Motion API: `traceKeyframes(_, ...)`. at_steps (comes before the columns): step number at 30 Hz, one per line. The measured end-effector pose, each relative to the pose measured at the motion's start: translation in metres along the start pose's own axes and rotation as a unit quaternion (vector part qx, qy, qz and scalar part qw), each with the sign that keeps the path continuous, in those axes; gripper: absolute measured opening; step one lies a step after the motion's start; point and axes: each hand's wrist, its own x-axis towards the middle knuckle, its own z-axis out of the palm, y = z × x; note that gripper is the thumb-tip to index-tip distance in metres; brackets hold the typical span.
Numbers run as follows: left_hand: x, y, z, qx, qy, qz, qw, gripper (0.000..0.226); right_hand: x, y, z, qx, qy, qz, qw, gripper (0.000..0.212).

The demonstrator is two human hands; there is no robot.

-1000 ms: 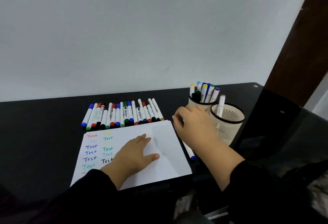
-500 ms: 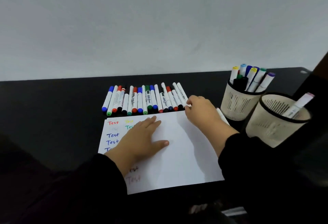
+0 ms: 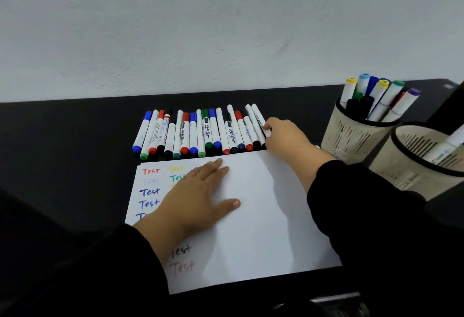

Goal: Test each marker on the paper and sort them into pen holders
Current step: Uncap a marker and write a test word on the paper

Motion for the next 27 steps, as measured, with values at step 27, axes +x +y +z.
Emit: traceKeyframes(27, -0.099, 0.031, -0.017, -0.416, 0.119, -0.136, 0.891, 0.018, -0.171, -0.018, -0.018, 0.535, 0.107, 0.119, 0.83, 0.013)
